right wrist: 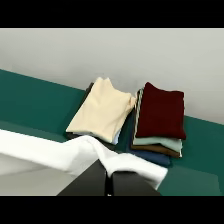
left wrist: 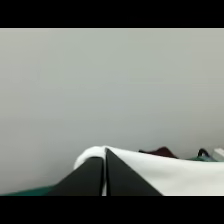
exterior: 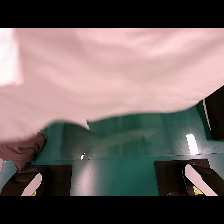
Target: Fold the shirts.
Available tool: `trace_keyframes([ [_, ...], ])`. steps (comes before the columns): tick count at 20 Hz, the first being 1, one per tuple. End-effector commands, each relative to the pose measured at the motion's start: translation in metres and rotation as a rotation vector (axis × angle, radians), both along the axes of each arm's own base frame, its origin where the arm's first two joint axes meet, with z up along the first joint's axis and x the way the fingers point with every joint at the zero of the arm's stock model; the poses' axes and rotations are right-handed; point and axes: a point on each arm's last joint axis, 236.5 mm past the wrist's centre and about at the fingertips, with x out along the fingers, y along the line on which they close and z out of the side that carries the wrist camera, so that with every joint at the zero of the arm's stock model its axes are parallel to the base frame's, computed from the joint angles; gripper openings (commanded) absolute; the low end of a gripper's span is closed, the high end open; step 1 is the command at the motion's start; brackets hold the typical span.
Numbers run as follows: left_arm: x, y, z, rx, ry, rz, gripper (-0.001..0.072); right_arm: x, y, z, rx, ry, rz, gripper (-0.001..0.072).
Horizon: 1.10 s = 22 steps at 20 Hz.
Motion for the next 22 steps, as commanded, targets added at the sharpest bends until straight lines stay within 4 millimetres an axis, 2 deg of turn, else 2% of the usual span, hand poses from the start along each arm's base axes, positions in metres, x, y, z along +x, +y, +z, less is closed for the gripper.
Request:
trace_keyframes([
  [1,0.073,0.003,-0.076,0.038,0.296,0.013,0.0023,0.023,-0.010,-0.033,0.023,0.121,-0.010,0.0014],
  [3,0.133,0.002,-0.149,0.060,0.536,-0.002,0.0024,0.054,-0.019,-0.080,0.063,0.255,-0.009,0.0014],
  [6,0.209,0.002,-0.268,0.069,0.855,-0.019,0.0024,0.102,-0.034,-0.173,0.137,0.503,-0.006,0.0014],
  [8,0.244,0.003,-0.347,0.080,1.038,-0.032,0.0024,0.127,-0.040,-0.246,0.190,0.685,-0.001,0.0014],
  [10,0.272,0.003,-0.419,0.081,1.190,-0.041,0.0024,0.145,-0.035,-0.317,0.233,0.845,0.015,0.0014],
  [12,0.294,-0.002,-0.474,0.079,1.282,-0.068,0.0024,0.162,-0.026,-0.378,0.259,0.963,0.032,0.0014],
  [14,0.314,-0.011,-0.508,0.046,1.305,-0.109,0.0024,0.180,-0.015,-0.421,0.268,1.037,0.051,0.0014],
  [16,0.329,-0.012,-0.524,0.016,1.298,-0.101,0.0024,0.202,-0.007,-0.438,0.259,1.055,0.073,0.0014],
  [17,0.334,-0.011,-0.526,0.013,1.289,-0.092,0.0024,0.213,-0.006,-0.438,0.252,1.044,0.079,0.0014],
  [20,0.329,0.002,-0.526,0.031,1.309,-0.075,0.0024,0.238,-0.012,-0.415,0.236,0.972,0.081,0.0015],
  [22,0.311,0.010,-0.537,0.058,1.393,-0.086,0.0024,0.234,-0.024,-0.402,0.237,0.957,0.066,0.0014],
])
